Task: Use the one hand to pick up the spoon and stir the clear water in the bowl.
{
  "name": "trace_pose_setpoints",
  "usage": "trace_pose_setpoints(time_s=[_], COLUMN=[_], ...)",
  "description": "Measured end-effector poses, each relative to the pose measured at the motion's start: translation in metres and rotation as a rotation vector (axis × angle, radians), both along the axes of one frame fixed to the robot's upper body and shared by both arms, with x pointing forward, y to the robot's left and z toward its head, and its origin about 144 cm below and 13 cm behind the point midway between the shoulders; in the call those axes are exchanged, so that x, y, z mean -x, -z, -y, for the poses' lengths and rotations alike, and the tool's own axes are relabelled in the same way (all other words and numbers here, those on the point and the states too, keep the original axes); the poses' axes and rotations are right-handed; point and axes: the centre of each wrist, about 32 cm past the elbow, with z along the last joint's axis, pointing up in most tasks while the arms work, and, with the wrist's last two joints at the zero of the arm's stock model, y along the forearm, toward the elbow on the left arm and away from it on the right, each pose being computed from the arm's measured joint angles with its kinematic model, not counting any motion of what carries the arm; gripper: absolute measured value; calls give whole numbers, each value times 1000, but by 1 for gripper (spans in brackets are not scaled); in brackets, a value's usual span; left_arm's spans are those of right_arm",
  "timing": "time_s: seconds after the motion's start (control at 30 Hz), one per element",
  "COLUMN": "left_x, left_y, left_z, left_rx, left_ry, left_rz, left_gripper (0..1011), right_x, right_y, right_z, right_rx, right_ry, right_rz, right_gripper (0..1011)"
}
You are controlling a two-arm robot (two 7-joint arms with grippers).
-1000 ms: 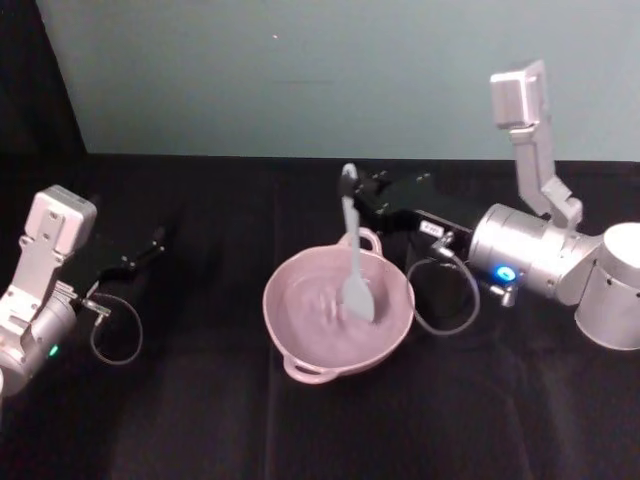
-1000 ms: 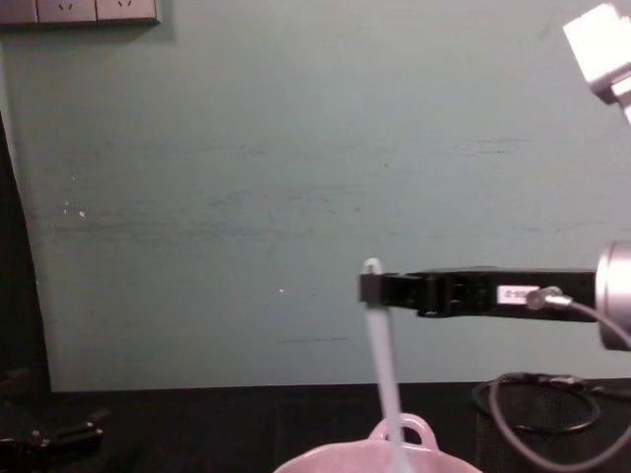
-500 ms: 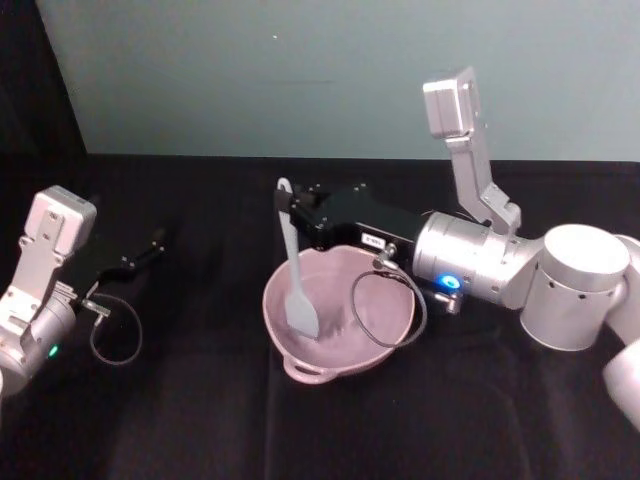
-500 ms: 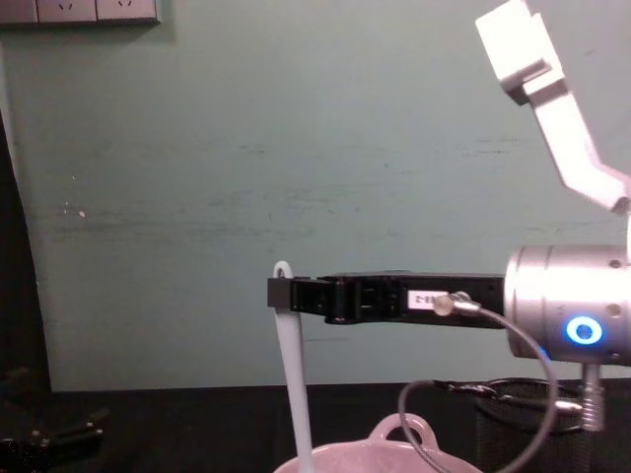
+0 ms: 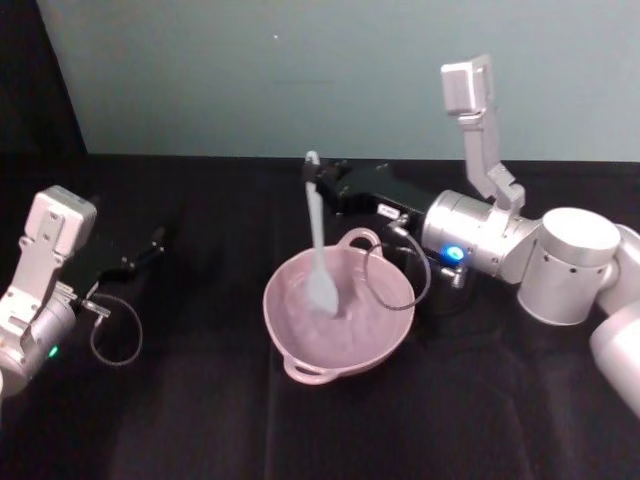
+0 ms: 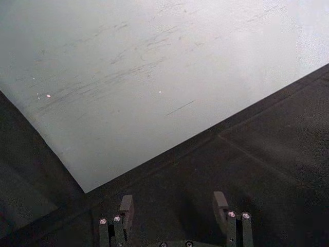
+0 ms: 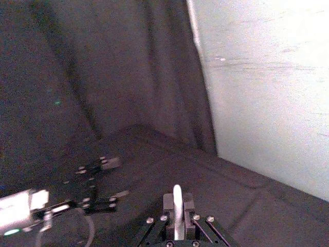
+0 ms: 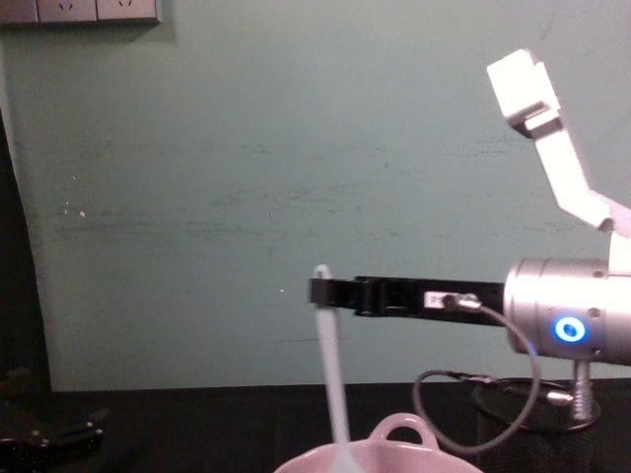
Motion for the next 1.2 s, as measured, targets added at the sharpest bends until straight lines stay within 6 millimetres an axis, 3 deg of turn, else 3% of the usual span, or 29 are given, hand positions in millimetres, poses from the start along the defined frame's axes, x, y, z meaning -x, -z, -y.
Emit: trace_pose_setpoints(time_s=[0.37, 0.6, 0.87, 0.97, 1.2], left_x=[0, 0, 0, 0, 0], left_y=[0, 0, 0, 0, 0], left_z=[0, 0, 0, 0, 0], left_rx=[0, 0, 0, 0, 0], left_ry=[0, 0, 0, 0, 0], left_rz=[0, 0, 0, 0, 0], left_gripper=[1011, 1011, 1011, 1011, 1011], right_x=[4, 19, 34, 39, 40], right_y=[-9, -14, -17, -17, -16], right_z=[35, 41, 26, 11, -11], right_rx=[24, 66, 87, 85, 76], right_ry=[102, 87, 4, -48, -110], right_rz=[32, 51, 60, 61, 61], right_gripper=[110, 110, 110, 110, 110])
